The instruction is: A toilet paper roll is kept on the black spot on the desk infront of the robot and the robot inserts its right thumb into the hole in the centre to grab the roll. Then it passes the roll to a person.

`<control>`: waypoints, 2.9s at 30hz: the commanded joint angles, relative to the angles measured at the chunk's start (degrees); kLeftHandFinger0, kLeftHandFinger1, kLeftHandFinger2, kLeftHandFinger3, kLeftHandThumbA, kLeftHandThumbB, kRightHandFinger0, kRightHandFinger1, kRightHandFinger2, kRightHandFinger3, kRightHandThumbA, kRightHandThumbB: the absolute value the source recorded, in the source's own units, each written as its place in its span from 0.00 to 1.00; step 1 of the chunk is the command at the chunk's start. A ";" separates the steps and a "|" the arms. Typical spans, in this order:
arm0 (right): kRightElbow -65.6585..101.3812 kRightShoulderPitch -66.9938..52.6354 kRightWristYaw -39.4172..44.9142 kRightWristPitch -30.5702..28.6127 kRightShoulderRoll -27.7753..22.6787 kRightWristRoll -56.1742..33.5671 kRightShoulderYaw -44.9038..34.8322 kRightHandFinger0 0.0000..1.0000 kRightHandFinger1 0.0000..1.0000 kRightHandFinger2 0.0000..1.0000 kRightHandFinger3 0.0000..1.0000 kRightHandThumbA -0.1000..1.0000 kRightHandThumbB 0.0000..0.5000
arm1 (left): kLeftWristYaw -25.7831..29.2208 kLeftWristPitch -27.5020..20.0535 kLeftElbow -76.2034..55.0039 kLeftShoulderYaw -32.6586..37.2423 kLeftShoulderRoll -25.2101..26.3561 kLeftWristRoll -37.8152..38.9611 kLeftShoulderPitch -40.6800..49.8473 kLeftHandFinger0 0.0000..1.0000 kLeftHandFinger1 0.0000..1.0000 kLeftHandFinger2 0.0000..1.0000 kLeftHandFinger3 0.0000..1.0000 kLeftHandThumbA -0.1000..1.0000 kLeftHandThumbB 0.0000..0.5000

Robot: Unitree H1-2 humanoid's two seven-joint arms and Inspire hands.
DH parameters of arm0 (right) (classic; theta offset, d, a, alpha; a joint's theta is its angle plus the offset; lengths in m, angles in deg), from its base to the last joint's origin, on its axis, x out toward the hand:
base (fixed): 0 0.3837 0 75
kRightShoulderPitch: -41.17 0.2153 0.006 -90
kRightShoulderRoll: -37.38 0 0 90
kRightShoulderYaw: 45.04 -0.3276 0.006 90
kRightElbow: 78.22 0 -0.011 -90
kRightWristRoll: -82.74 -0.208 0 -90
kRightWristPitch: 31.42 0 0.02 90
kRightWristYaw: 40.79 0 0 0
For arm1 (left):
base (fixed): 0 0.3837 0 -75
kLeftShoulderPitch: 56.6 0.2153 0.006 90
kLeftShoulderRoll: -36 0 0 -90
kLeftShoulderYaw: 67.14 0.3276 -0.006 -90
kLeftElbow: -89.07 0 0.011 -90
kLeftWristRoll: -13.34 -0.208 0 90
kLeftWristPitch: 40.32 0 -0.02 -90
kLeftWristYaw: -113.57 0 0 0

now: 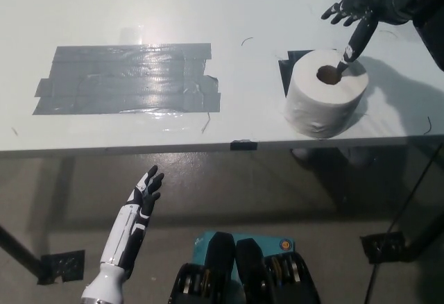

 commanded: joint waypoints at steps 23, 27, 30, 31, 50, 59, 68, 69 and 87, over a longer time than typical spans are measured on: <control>-3.19 -0.55 -7.50 -2.95 2.83 4.51 -0.39 1.00 1.00 1.00 1.00 1.00 0.72 | -0.52 -0.38 -1.31 -0.11 0.57 -0.36 -1.33 1.00 1.00 1.00 1.00 1.00 0.17; -4.55 -0.83 -7.79 -3.23 3.29 4.21 -0.75 1.00 1.00 1.00 1.00 1.00 0.72 | -0.53 -0.54 -1.31 -0.12 0.45 -0.09 -1.30 1.00 1.00 1.00 1.00 1.00 0.18; -5.14 -0.89 -8.42 -1.67 3.93 4.11 -1.14 1.00 1.00 1.00 1.00 1.00 0.76 | -0.54 -0.79 -1.12 -0.08 0.63 -0.32 -1.42 1.00 1.00 1.00 1.00 1.00 0.18; -5.57 -0.87 -8.52 -1.82 4.08 4.04 -1.24 1.00 1.00 1.00 1.00 1.00 0.75 | -0.55 -0.72 -1.20 -0.09 0.60 -0.28 -1.40 1.00 1.00 1.00 1.00 1.00 0.18; -9.30 -0.70 -14.79 -4.95 7.86 6.74 -0.01 1.00 1.00 1.00 1.00 0.72 0.58 | -0.61 -0.19 -1.57 0.12 0.41 -0.39 -2.10 1.00 1.00 1.00 1.00 1.00 0.17; -9.66 -4.28 -23.73 -4.35 7.48 5.74 -2.54 0.36 0.66 0.77 0.44 0.00 0.31 | -0.73 0.06 -1.84 0.01 0.69 -0.27 -2.56 1.00 1.00 1.00 1.00 1.00 0.20; -9.41 -7.54 -25.96 -6.45 4.45 0.70 -11.59 0.18 0.61 0.75 0.43 0.00 0.40 | -0.61 0.61 -1.74 -0.22 0.98 -0.24 -3.28 1.00 1.00 1.00 1.00 1.00 0.21; -9.51 -7.78 -25.69 -6.52 4.26 -0.47 -13.25 0.16 0.65 0.83 0.48 0.00 0.40 | -0.64 0.54 -1.71 -0.26 1.05 -0.17 -3.33 1.00 1.00 1.00 1.00 1.00 0.22; -9.52 -10.53 -22.16 0.06 6.04 -30.07 -55.25 0.00 0.51 0.90 1.00 0.00 0.36 | -0.50 0.17 -1.19 -0.20 1.12 -0.42 -3.72 1.00 1.00 1.00 1.00 1.00 0.20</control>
